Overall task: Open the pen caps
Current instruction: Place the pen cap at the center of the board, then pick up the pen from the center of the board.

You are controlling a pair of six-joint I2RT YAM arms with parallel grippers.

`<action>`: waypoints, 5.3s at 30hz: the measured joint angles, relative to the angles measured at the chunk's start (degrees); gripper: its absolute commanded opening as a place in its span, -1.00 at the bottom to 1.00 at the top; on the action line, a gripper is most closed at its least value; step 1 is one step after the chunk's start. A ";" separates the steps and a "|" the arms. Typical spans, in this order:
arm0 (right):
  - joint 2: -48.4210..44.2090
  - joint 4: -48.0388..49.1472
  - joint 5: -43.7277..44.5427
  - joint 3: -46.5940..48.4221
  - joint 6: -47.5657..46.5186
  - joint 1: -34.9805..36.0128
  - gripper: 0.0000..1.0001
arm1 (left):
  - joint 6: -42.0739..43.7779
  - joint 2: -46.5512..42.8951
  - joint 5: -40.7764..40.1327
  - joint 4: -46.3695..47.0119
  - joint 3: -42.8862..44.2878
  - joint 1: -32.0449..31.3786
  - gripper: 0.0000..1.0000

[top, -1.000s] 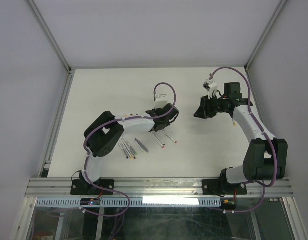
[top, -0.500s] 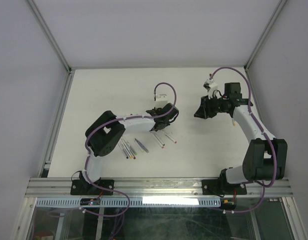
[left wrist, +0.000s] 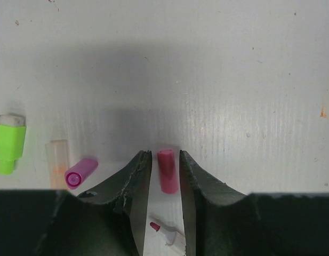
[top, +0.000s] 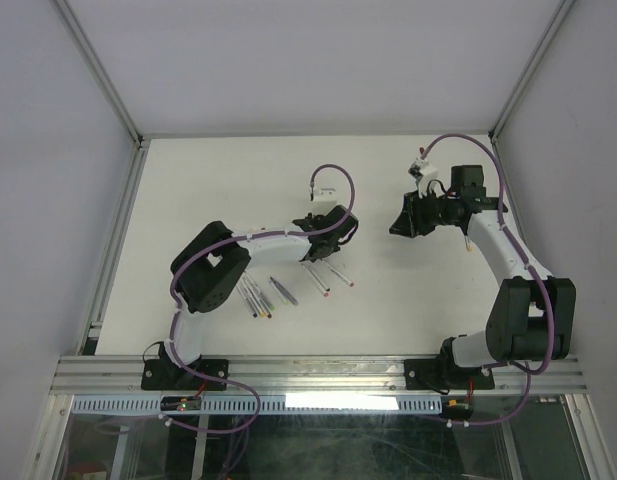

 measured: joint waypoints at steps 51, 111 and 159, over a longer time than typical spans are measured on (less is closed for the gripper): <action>10.60 4.66 6.51 15.56 -4.46 -5.22 0.79 | 16.13 -64.13 18.32 36.89 -54.95 0.63 0.98; 42.10 -5.46 33.00 35.28 -8.46 -0.35 -0.90 | 15.98 -66.20 17.84 38.05 -56.11 1.01 0.98; 27.54 -5.33 31.47 14.16 -9.84 16.74 -0.55 | 13.03 -66.31 18.34 40.63 -57.44 1.01 0.98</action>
